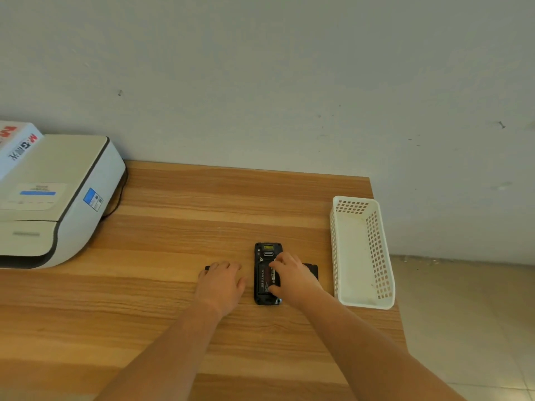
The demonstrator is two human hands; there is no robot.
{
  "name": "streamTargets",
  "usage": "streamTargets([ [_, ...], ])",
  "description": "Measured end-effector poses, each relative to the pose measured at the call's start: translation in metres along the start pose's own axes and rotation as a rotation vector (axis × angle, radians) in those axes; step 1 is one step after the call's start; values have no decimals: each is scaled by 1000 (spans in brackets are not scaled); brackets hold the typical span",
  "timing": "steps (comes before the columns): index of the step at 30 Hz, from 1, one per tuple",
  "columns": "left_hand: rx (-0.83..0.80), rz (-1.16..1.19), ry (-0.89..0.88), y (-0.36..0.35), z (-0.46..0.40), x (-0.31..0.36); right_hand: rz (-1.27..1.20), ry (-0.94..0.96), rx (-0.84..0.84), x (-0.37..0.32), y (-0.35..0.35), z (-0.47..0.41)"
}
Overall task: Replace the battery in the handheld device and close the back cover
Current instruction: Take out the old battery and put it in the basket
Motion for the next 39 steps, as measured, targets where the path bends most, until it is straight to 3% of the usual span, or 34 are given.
streamTargets([
  [17,-17,-5,-34,-3,-2,-9,302,160,-62,-10,-8,-6],
  [39,-38,-50,-61,8,-6,-13,295,242,-84,-7,2,-7],
])
Point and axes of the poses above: each hand's wrist, its own z-axis away from the middle knuckle, its own y-axis out of the back of the hand, x = y × z, the point moved 2 cm from there along -z, towards the middle knuckle, and after that the axes turned 1 degree about -y, right-handed, at the moved point
